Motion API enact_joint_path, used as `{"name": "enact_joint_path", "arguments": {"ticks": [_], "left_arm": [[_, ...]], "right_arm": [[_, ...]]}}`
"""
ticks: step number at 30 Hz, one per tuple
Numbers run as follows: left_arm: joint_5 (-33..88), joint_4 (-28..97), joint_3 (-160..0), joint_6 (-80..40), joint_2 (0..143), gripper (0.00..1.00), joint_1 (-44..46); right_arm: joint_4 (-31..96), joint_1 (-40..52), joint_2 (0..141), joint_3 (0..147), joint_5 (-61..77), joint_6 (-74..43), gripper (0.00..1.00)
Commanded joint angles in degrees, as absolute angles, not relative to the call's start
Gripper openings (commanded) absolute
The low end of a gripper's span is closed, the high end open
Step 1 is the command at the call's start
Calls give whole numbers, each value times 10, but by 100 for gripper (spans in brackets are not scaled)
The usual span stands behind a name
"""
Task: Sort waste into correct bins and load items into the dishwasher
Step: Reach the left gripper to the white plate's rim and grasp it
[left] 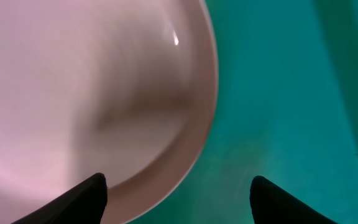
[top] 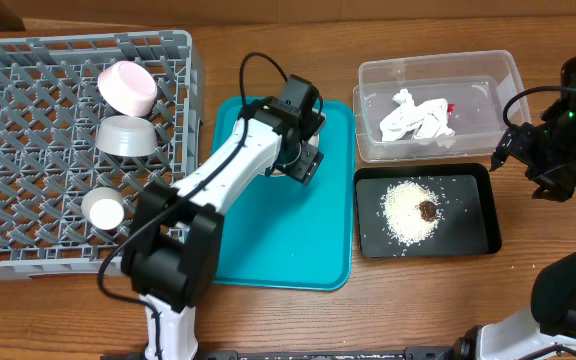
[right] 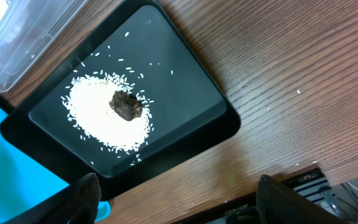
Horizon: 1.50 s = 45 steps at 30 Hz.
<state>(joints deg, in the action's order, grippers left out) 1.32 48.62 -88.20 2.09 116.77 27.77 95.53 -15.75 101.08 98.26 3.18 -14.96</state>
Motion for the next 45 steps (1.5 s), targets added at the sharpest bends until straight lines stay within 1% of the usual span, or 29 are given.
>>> {"name": "enact_joint_path", "arguments": {"ticks": [1, 2, 4, 5, 6, 7, 8, 11, 12, 13, 15, 17, 22, 23, 32, 33, 35, 39, 41, 45], "left_arm": [[-6, 503, -890, 34, 1198, 71, 278], [-4, 513, -890, 33, 1204, 66, 279], [-4, 527, -889, 25, 1206, 62, 279], [-3, 531, -890, 22, 1206, 58, 279], [4, 538, -889, 22, 1206, 48, 279], [12, 542, -889, 22, 1206, 42, 279], [23, 544, -889, 22, 1206, 38, 279], [59, 546, -889, 22, 1206, 32, 282], [60, 546, -889, 22, 1206, 28, 283], [58, 546, -889, 22, 1206, 27, 284], [51, 545, -889, 22, 1206, 26, 287], [39, 543, -888, 21, 1206, 23, 288], [-34, 511, -872, 9, 1206, 23, 293], [-34, 498, -863, 9, 1206, 24, 294], [-36, 489, -852, 9, 1206, 23, 294], [-36, 487, -852, 9, 1206, 22, 295], [-36, 482, -852, 9, 1206, 15, 295], [-36, 472, -851, 2, 1206, 10, 295], [-36, 471, -851, -2, 1206, 4, 295], [-36, 473, -854, -2, 1206, 4, 296]], "right_arm": [[953, -158, 990, 985, 33, -150, 82], [953, -158, 990, 985, 33, -150, 82], [953, -158, 990, 985, 33, -150, 82], [952, -158, 990, 985, 33, -150, 82], [952, -158, 990, 985, 33, -150, 82], [952, -158, 990, 985, 33, -150, 82], [953, -158, 990, 985, 33, -150, 82], [952, -158, 990, 985, 33, -150, 82], [953, -158, 990, 985, 33, -150, 82], [953, -158, 990, 985, 33, -150, 82], [952, -158, 990, 985, 33, -150, 82], [953, -158, 990, 985, 33, -150, 82], [953, -158, 990, 985, 33, -150, 82], [953, -158, 990, 985, 33, -150, 82], [953, -158, 990, 985, 33, -150, 82], [953, -158, 990, 985, 33, -150, 82], [953, -158, 990, 985, 33, -150, 82], [953, -158, 990, 985, 33, -150, 82], [953, -158, 990, 985, 33, -150, 82], [954, -158, 990, 985, 33, -150, 82]]}}
